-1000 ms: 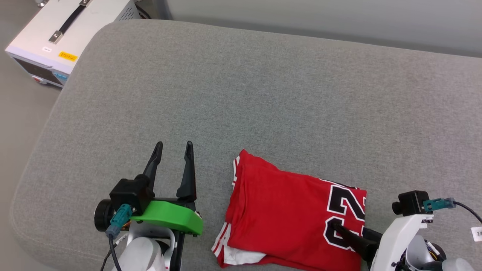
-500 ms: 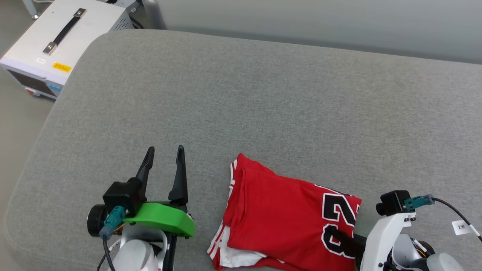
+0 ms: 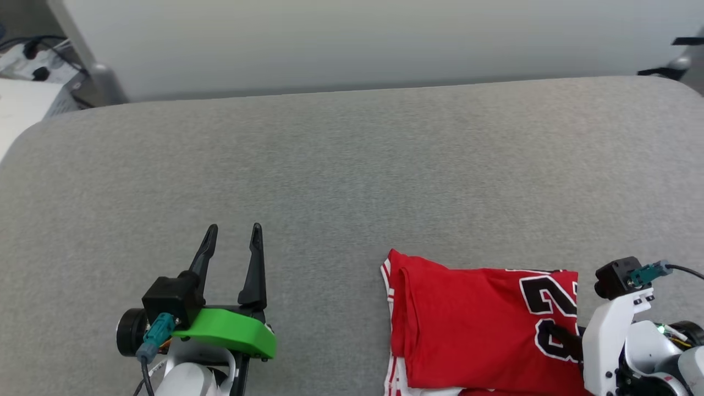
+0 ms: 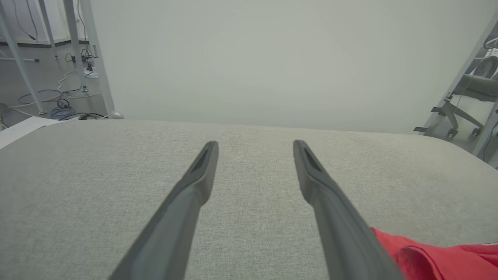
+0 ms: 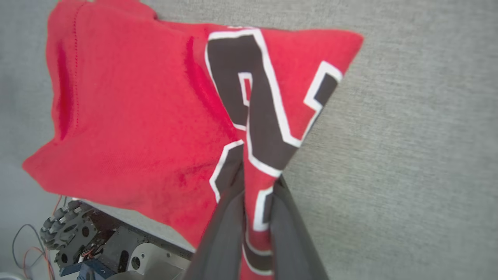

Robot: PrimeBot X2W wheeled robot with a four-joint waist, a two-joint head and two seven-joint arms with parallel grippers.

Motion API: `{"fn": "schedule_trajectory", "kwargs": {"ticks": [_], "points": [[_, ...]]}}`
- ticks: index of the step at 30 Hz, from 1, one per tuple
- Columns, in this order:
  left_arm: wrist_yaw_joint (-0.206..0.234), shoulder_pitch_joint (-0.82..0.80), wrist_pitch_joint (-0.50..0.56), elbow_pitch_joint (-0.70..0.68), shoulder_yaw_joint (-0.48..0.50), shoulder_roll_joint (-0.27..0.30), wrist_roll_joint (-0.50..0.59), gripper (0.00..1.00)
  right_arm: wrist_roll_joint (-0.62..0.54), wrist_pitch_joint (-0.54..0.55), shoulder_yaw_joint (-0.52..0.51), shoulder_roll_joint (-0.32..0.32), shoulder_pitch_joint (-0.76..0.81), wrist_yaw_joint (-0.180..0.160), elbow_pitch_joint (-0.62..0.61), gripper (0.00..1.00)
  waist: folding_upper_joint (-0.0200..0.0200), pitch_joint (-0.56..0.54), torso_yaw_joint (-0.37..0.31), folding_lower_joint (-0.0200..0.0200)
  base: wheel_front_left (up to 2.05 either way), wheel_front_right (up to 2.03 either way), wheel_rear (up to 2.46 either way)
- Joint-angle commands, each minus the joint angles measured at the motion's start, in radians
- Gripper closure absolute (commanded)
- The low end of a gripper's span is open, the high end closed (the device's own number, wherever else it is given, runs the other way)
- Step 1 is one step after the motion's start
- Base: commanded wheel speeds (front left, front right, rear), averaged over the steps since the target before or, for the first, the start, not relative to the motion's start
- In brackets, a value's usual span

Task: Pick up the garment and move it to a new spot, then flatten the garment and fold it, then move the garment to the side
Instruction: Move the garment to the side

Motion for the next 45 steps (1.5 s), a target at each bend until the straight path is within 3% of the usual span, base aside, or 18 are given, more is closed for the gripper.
{"fn": "schedule_trajectory", "kwargs": {"ticks": [1, 8, 14, 21, 32, 38, 39, 40, 41, 42, 45], "points": [[0.004, -0.005, 0.003, -0.006, 0.003, 0.006, 0.012, 0.00, -0.006, 0.002, 0.000, -0.012, -0.030, -0.001, -0.001, 1.00, -0.0001, -0.001, -0.145, 0.0000, 0.00, 0.00, 0.00], [0.007, -0.052, 0.021, -0.044, -0.002, 0.027, 0.032, 0.00, -0.032, -0.032, 0.049, -0.066, -0.163, -0.001, 0.024, 1.00, -0.0001, 0.078, -0.274, 0.0000, 0.00, 0.00, 0.00], [0.001, -0.119, 0.044, -0.075, -0.012, 0.044, 0.053, 0.00, -0.021, -0.095, 0.059, -0.093, -0.320, -0.001, 0.131, 1.00, -0.0001, 0.170, -0.327, 0.0000, 0.00, 0.00, 0.00], [-0.010, -0.202, 0.068, -0.109, -0.026, 0.065, 0.081, 0.00, -0.011, -0.175, 0.020, -0.164, -0.481, -0.001, 0.287, 1.00, -0.0001, 0.285, -0.311, 0.0000, 0.00, 0.00, 0.00], [-0.036, -0.341, 0.113, -0.187, -0.067, 0.088, 0.132, 0.00, 0.025, -0.337, -0.114, -0.288, -0.663, -0.001, 0.578, 1.00, -0.0001, 0.478, -0.228, 0.0000, 0.00, 0.00, 0.00], [-0.047, -0.398, 0.128, -0.203, -0.085, 0.090, 0.148, 0.00, 0.036, -0.424, -0.126, -0.265, -0.695, -0.001, 0.685, 1.00, -0.0001, 0.529, -0.212, 0.0000, 0.00, 0.00, 0.00], [-0.049, -0.404, 0.128, -0.202, -0.087, 0.090, 0.148, 0.00, 0.032, -0.438, -0.127, -0.260, -0.700, -0.001, 0.704, 0.85, -0.0001, 0.532, -0.210, 0.0000, 0.00, 0.00, 0.00], [-0.052, -0.411, 0.129, -0.200, -0.090, 0.089, 0.149, 0.00, 0.025, -0.451, -0.125, -0.253, -0.705, -0.001, 0.729, 0.62, -0.0001, 0.534, -0.208, 0.0000, 0.00, 0.00, 0.00], [-0.054, -0.415, 0.130, -0.198, -0.092, 0.089, 0.149, 0.00, 0.018, -0.464, -0.126, -0.249, -0.710, -0.001, 0.750, 0.18, -0.0001, 0.535, -0.207, 0.0000, 0.00, 0.00, 0.00], [-0.056, -0.419, 0.130, -0.194, -0.095, 0.089, 0.148, 0.00, 0.009, -0.483, -0.131, -0.242, -0.719, -0.001, 0.777, 0.00, -0.0001, 0.534, -0.205, 0.0000, 0.00, 0.00, 0.00], [-0.061, -0.419, 0.125, -0.175, -0.100, 0.087, 0.142, 0.00, -0.025, -0.551, -0.140, -0.229, -0.740, -0.001, 0.833, 0.00, -0.0001, 0.517, -0.202, 0.0000, 0.00, 0.00, 0.00]]}}
